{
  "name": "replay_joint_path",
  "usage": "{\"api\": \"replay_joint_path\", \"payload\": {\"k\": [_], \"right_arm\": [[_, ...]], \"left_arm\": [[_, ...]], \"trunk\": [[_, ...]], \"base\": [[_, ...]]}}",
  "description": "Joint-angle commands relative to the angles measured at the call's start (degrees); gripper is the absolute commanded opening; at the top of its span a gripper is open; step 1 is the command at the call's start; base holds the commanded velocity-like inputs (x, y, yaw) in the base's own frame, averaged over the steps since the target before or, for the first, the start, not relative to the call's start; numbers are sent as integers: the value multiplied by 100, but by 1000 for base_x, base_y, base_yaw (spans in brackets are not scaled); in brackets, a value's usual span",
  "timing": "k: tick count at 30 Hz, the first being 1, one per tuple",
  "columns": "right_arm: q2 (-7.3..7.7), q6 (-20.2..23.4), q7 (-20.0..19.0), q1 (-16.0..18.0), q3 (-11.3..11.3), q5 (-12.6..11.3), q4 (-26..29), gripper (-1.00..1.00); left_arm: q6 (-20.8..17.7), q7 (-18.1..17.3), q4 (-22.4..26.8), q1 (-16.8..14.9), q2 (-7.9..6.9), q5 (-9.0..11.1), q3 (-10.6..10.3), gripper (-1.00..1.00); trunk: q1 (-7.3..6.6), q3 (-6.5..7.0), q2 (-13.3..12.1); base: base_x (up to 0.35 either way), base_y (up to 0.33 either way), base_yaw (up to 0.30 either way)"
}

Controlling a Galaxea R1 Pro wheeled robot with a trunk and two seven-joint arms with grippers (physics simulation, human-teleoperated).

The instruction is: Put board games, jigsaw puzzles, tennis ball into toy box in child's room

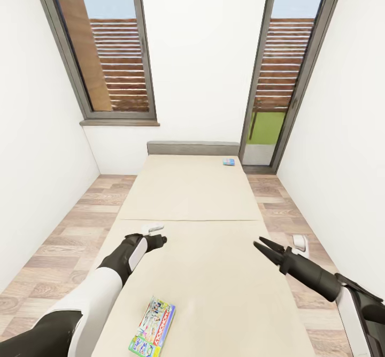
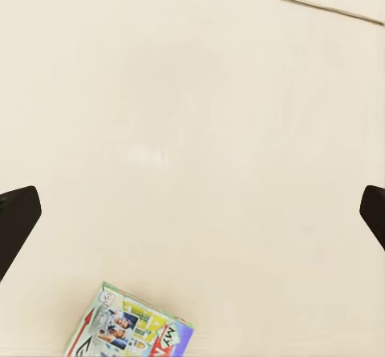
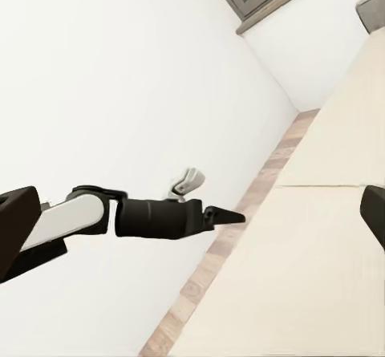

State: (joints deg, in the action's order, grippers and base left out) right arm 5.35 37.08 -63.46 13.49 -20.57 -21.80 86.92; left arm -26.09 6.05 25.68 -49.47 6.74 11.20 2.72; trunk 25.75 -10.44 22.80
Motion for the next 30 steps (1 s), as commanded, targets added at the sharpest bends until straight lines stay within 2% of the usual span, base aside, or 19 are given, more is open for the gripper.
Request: {"api": "replay_joint_path", "payload": {"k": [1, 11, 16, 19, 22, 26, 30], "right_arm": [[1, 48, 59, 5, 0, -33, 0, 100], [-7, 113, 395, 5, 33, -3, 8, 100], [-11, 198, 625, 7, 39, 4, 9, 100], [-21, 231, 1213, 11, 93, 7, 8, 100], [-24, 243, 2079, 13, 366, -8, 15, 100], [-25, 253, 2677, 13, 706, -30, 66, 100], [-20, 310, 2920, 8, 952, -43, 198, 100]], "left_arm": [[-36, 40, 10, -4, 5, 60, 25, 100], [-446, 76, -23, -4, -3, 58, 17, 100], [-513, 81, -151, -6, -15, 58, 19, 100], [-529, 98, -280, -6, -14, 56, 30, 100], [-531, 123, -338, -4, 2, 2, 34, 100], [-529, 188, -376, -3, 14, -124, 38, 100], [-529, 238, -391, -4, 23, -211, 43, 100]], "trunk": [[3, -13, 12], [3, -81, 12], [3, -127, 12], [3, -155, 12], [3, -183, 12], [3, -221, 12], [3, -258, 12]], "base": [[0, 0, 0], [0, 0, 0], [0, 0, 0], [0, 0, 0], [0, 0, 0], [0, 0, 0], [0, 0, 1]]}}
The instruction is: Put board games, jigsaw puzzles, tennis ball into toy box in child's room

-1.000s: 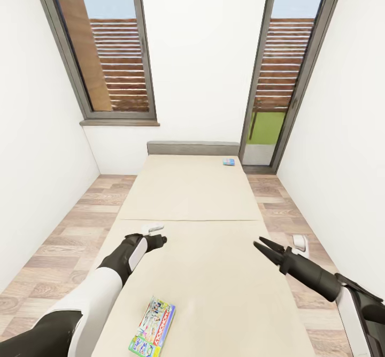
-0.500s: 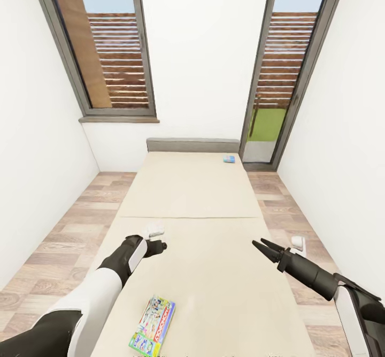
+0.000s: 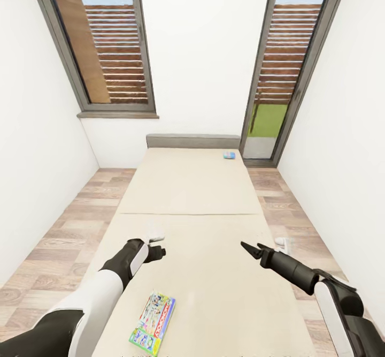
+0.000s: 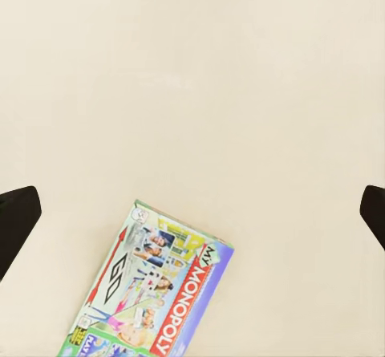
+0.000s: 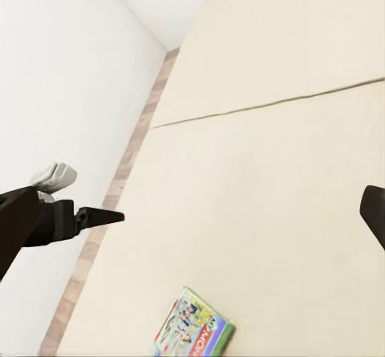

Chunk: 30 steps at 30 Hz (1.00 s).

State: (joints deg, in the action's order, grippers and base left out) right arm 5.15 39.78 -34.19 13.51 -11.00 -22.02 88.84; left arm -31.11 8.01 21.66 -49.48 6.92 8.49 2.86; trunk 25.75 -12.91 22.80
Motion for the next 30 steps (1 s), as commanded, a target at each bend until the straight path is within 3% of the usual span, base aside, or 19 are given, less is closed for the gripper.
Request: {"api": "replay_joint_path", "payload": {"k": [1, 9, 16, 30], "right_arm": [[-1, 77, 9, 4, 16, -24, 45, 100], [-18, 690, 51, 5, 91, -38, 214, 100], [-25, 820, 0, 17, 102, -47, 228, 100], [-20, 839, -1045, 5, 104, -48, 230, 100]], "left_arm": [[-27, 45, 9, -2, 7, 55, 29, 100], [-5, 59, 5, -3, 5, 32, 29, 100], [185, 55, -129, -3, 56, 27, 28, 100], [622, 51, -274, -3, 103, 20, 31, 100]], "trunk": [[3, -21, 12], [3, -96, 12], [3, -162, 12], [3, -294, 12]], "base": [[0, 0, 11], [0, 0, 48], [0, 0, 66], [0, 0, 68]]}}
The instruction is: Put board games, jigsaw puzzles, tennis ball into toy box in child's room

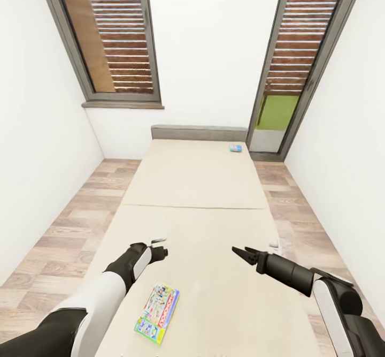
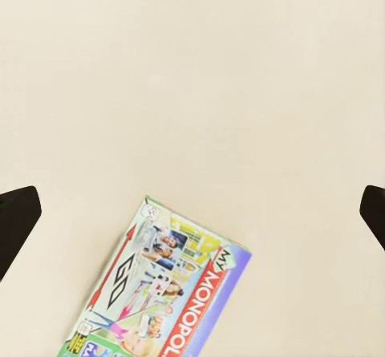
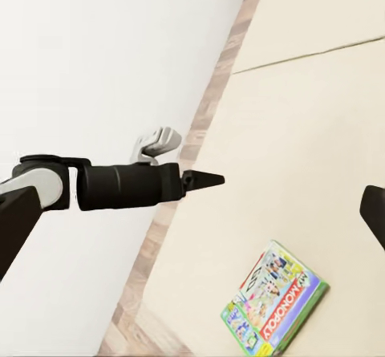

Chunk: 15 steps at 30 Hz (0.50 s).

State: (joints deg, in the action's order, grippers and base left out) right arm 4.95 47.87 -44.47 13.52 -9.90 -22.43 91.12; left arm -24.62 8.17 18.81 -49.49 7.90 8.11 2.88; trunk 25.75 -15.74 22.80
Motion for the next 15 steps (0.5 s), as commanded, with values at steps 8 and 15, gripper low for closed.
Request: {"api": "replay_joint_path", "payload": {"k": [8, 15], "right_arm": [[10, 8, -382, -14, -59, -7, 1, 100], [15, -13, -653, -16, -148, -7, -12, 100]], "left_arm": [[-10, 36, 9, 0, 31, 54, 29, 100], [-8, 36, 8, -1, 33, 52, 28, 100]], "trunk": [[3, -86, 12], [3, -152, 12]], "base": [[0, 0, 53], [0, 0, 9]]}}
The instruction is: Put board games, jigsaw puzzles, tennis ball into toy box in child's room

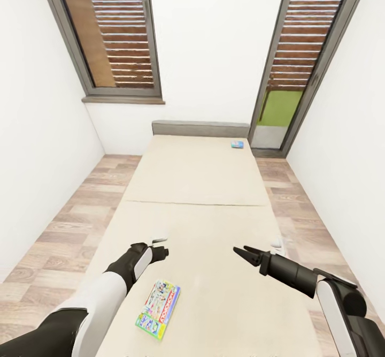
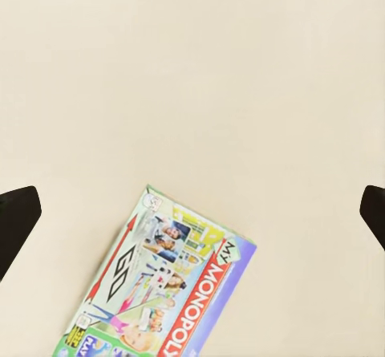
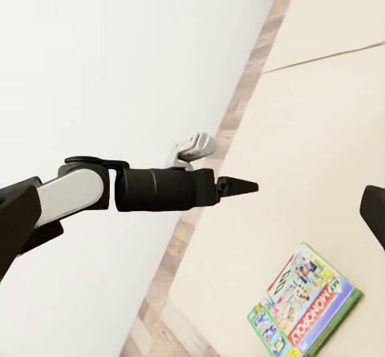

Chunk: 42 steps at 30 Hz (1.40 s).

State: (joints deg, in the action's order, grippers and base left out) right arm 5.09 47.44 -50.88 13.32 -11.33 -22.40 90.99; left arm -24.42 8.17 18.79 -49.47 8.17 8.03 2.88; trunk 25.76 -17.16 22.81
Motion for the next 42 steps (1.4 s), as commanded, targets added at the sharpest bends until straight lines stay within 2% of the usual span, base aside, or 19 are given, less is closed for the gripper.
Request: {"api": "replay_joint_path", "payload": {"k": [1, 8, 29, 34, 36, 39, 42], "right_arm": [[1, 27, -25, 4, -22, -10, -1, 100], [1, 20, -75, 4, -111, -10, -10, 100], [6, 19, -89, 4, -131, -5, -20, 100], [-3, 15, -79, 4, -129, -3, -20, 100], [-5, 8, -76, 4, -126, -4, -20, 100], [-3, 3, -74, 4, -124, -4, -20, 100], [-1, 2, -76, 4, -124, -2, -20, 100]], "left_arm": [[-28, 36, 11, -2, 6, 62, 28, 100], [-28, 36, 11, -3, 15, 67, 28, 100], [-32, 36, 11, -4, 61, 62, 24, 100], [-32, 54, 11, -2, 116, 43, 17, 100], [-30, 122, 7, -1, 157, -18, -43, 100], [34, 457, 3, -1, 182, -187, -309, 100], [140, 700, 3, -1, 182, -229, -406, 100]], "trunk": [[3, -20, 11], [3, -86, 11], [3, -284, 11], [3, -331, 11], [3, -350, 11], [3, -379, 11], [3, -407, 11]], "base": [[0, 0, 2], [0, 0, 0], [0, 0, 0], [0, 0, 0], [0, 0, 0], [0, 0, 0], [0, 0, 0]]}}
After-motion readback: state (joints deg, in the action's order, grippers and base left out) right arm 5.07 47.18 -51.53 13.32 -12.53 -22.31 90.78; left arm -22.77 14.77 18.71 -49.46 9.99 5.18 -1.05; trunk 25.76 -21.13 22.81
